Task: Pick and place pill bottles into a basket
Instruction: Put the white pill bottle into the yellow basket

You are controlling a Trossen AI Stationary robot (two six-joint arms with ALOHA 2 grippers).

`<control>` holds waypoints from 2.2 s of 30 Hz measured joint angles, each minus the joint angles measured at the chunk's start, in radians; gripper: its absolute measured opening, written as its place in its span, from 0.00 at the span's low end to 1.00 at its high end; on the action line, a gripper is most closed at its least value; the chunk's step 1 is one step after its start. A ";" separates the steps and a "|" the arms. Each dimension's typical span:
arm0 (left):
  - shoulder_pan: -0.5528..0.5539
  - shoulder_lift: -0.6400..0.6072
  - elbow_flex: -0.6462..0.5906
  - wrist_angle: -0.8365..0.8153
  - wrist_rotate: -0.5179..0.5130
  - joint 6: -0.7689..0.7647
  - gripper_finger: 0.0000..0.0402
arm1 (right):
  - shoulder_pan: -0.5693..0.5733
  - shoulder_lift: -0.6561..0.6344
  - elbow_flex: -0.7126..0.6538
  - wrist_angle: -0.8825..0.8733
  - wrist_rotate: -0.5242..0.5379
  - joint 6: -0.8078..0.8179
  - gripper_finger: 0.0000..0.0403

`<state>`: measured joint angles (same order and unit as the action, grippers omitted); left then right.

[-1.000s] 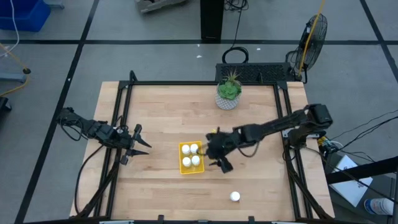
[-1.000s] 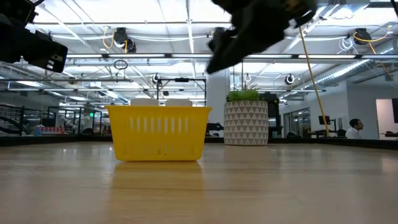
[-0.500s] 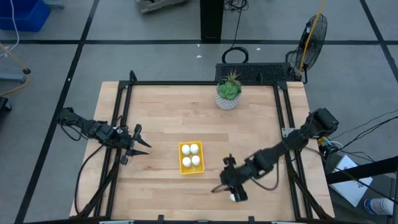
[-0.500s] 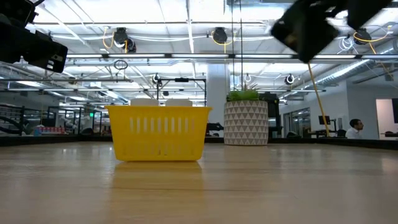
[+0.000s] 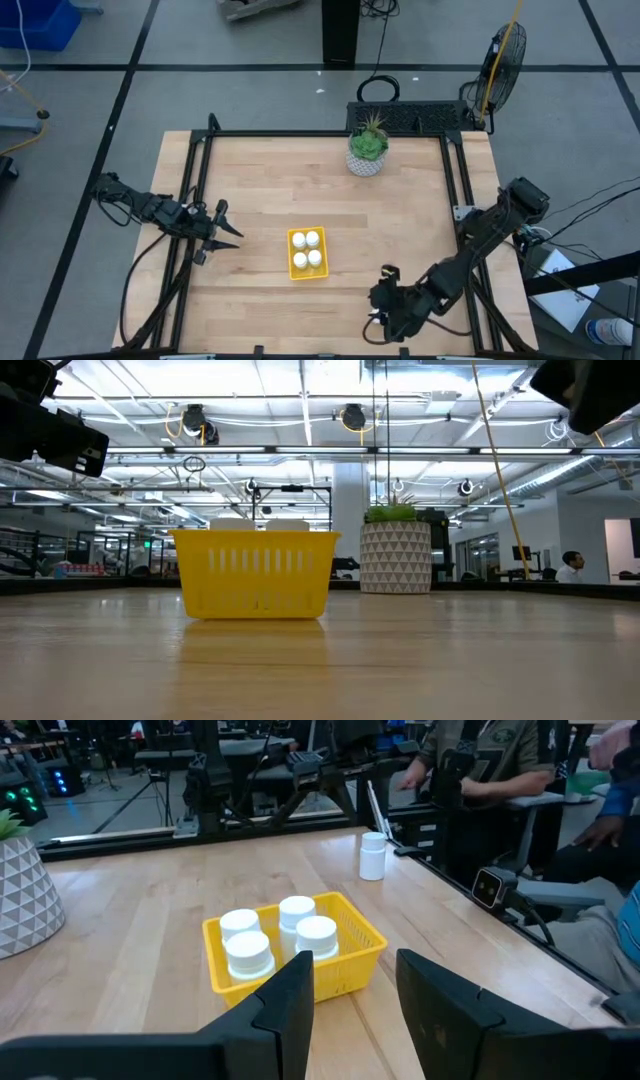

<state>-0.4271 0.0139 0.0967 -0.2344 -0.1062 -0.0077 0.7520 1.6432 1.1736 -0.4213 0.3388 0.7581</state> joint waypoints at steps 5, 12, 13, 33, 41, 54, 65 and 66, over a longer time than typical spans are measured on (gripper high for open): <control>0.000 0.000 0.000 0.000 0.000 0.000 0.37 | -0.001 0.000 0.000 -0.007 -0.021 0.045 0.57; 0.000 0.000 0.000 0.000 0.000 0.000 0.37 | -0.002 0.000 0.000 -0.010 -0.080 0.097 0.69; 0.000 0.000 0.000 0.000 0.000 0.000 0.37 | 0.004 0.001 0.000 -0.010 -0.077 0.108 0.70; 0.000 0.000 0.000 0.000 0.000 0.000 0.37 | 0.127 0.083 0.000 0.018 0.041 0.084 0.57; 0.000 0.000 0.000 0.000 0.000 0.000 0.37 | 0.126 0.086 0.000 0.021 0.132 -0.037 0.49; 0.000 0.000 0.000 0.000 0.000 0.000 0.37 | 0.122 0.045 0.000 0.053 0.110 -0.057 0.49; 0.000 0.000 0.000 0.000 0.000 0.000 0.37 | 0.108 0.045 0.000 0.071 0.021 -0.125 0.55; 0.000 0.000 0.000 0.000 0.000 0.000 0.37 | 0.105 0.045 0.000 0.072 0.019 -0.125 0.56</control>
<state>-0.4270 0.0139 0.0963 -0.2340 -0.1062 -0.0077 0.8566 1.6882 1.1732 -0.3494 0.3574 0.6327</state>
